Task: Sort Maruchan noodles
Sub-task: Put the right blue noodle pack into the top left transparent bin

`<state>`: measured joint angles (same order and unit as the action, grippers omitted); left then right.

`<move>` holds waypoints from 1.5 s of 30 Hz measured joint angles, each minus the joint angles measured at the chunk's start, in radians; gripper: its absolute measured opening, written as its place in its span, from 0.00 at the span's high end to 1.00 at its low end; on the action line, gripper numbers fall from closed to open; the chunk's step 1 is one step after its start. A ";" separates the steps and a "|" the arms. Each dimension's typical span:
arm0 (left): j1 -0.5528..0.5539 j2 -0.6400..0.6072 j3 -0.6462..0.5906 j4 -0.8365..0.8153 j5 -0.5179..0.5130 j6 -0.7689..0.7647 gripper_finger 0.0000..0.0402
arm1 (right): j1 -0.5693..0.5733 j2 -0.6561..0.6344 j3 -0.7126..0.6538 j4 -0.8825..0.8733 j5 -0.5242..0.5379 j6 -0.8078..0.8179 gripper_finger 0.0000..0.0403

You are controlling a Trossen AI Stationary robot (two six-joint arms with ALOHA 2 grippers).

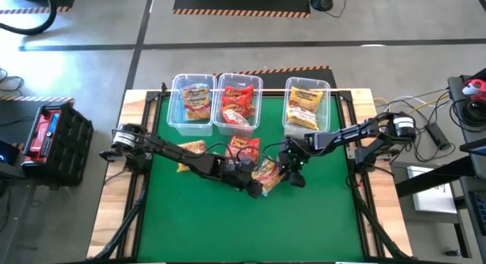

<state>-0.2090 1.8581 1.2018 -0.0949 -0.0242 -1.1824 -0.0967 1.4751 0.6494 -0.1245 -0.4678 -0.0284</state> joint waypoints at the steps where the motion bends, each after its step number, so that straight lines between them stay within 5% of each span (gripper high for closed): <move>1: -0.004 0.000 0.000 0.000 0.000 -0.028 0.50 | 0.000 -0.001 -0.010 0.005 0.010 -0.009 0.65; 20: -0.031 0.001 -0.073 -0.007 -0.199 -0.475 0.50 | -0.002 -0.002 -0.169 0.204 0.078 0.003 0.65; 29: -0.011 0.028 -0.079 0.001 -0.301 -0.510 0.50 | -0.002 0.000 -0.174 0.245 0.088 0.002 0.65; 37: -0.015 0.177 -0.044 0.249 -0.379 -0.581 0.50 | -0.002 0.000 -0.177 0.234 0.090 0.007 0.65; 45: -0.011 0.205 0.021 0.136 -0.367 -0.600 0.50 | -0.002 0.000 -0.180 0.232 0.090 0.004 0.65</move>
<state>-0.2197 2.0628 1.2231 0.0413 -0.3910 -1.7821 -0.0986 1.4754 0.4689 0.1077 -0.3775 -0.0241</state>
